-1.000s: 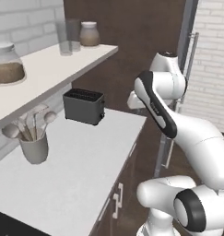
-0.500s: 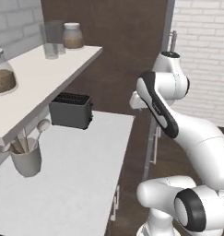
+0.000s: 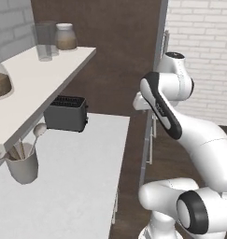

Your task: Take a straw from the drawer in front and place it inside the glass cup on the dining counter.

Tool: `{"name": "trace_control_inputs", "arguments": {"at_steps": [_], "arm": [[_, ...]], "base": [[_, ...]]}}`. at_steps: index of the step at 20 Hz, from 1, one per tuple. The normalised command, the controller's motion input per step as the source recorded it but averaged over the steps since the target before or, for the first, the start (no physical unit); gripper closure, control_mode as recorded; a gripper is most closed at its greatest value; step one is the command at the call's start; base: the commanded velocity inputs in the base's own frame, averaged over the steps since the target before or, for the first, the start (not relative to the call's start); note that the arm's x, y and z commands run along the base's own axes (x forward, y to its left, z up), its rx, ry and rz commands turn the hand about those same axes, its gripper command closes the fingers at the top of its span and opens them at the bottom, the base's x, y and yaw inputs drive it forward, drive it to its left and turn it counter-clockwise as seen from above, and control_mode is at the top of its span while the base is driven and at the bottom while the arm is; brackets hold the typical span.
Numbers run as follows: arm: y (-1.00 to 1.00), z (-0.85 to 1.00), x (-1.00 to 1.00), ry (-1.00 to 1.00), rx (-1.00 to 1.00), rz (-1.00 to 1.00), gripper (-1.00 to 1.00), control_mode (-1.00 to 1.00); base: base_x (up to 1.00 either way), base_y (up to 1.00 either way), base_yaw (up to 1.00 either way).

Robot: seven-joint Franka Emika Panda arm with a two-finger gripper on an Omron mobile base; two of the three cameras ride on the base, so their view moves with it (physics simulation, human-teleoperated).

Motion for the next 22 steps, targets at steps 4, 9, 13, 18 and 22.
{"name": "trace_control_inputs", "arguments": {"at_steps": [4,9,13,18,22], "arm": [[0.00,0.00,0.00,0.00,0.00,0.00,-1.00,1.00],[0.00,-0.22,0.33,0.00,0.03,0.00,-1.00,-1.00],[-0.03,-0.69,0.64,0.00,0.07,0.00,-1.00,-1.00],[-0.32,-0.96,0.42,0.03,0.12,0.00,-1.00,-1.00],[-0.32,-0.85,0.24,0.01,0.14,0.00,-1.00,-1.00]], "base": [[0.38,0.04,0.00],[0.07,0.00,0.00],[0.00,0.00,0.00],[0.00,0.00,0.00],[0.00,0.00,0.00]]}}
